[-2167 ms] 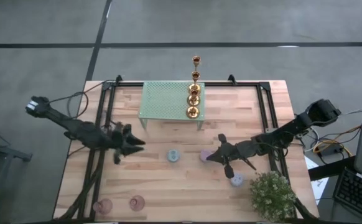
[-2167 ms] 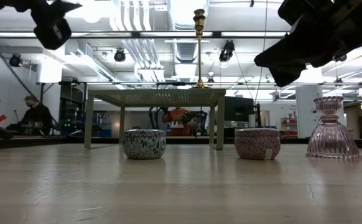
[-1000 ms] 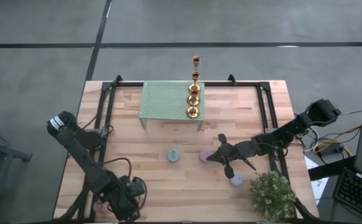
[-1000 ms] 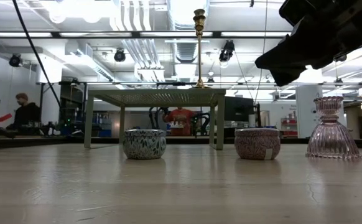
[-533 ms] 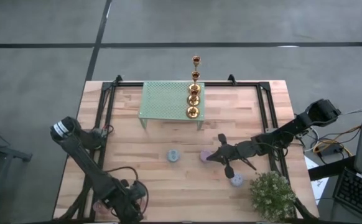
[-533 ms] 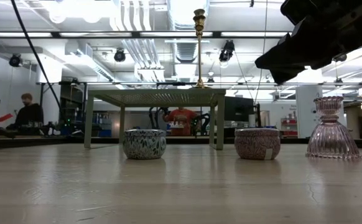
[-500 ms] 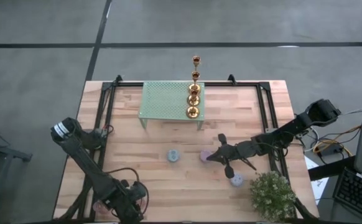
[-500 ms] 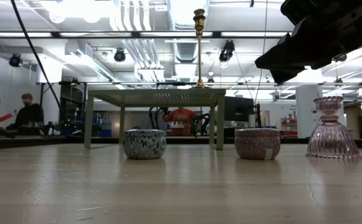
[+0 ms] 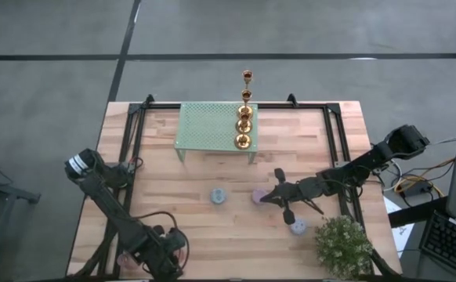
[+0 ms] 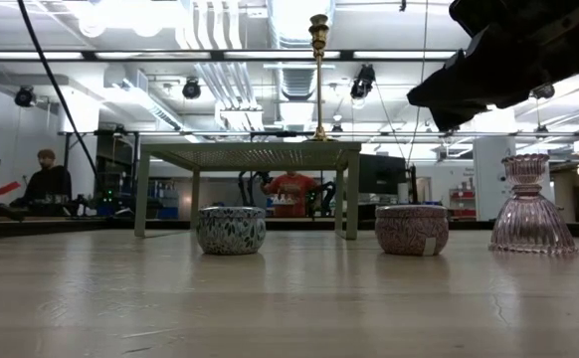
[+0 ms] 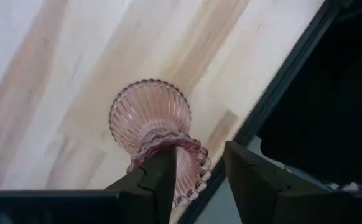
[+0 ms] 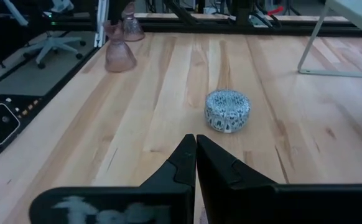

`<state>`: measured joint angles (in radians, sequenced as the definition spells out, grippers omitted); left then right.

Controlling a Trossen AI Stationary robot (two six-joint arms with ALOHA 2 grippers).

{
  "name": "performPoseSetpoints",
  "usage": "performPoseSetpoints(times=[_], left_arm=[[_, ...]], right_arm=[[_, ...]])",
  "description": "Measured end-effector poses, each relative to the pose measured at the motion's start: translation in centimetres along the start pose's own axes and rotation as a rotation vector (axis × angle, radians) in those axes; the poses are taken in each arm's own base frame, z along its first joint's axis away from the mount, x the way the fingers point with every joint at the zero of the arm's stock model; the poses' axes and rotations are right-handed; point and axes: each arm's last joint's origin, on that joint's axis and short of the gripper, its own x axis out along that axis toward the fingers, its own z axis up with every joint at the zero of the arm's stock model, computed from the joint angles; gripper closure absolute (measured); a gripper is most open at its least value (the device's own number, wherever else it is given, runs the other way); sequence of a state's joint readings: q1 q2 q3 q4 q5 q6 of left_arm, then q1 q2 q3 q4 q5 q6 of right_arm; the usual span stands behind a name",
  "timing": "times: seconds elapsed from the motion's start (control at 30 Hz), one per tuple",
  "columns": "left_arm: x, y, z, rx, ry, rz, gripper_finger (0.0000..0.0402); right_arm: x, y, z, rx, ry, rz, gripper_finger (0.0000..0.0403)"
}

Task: Pick & Place candle stick holders
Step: Put the bottom right purple candle holder on the shelf

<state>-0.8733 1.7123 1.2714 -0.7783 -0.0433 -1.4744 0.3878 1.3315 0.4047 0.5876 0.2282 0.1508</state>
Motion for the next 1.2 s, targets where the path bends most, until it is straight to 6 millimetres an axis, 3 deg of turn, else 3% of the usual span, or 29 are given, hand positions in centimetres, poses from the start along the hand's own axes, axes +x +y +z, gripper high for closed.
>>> performPoseSetpoints(times=[0.37,0.73,1.2], left_arm=[[0.0,0.5,1.9,0.094,-0.030,0.028,0.0356],[-0.3,0.7,3.0,0.154,-0.061,0.054,0.0354],[-4.1,2.0,3.8,0.174,-0.165,0.059,0.0372]], right_arm=[[-0.2,0.2,2.8,-0.046,-0.086,0.154,0.0394],[-1.9,-1.7,4.8,-0.019,-0.175,0.252,0.0394],[-5.1,-4.9,5.6,-0.014,-0.137,0.172,0.0394]])
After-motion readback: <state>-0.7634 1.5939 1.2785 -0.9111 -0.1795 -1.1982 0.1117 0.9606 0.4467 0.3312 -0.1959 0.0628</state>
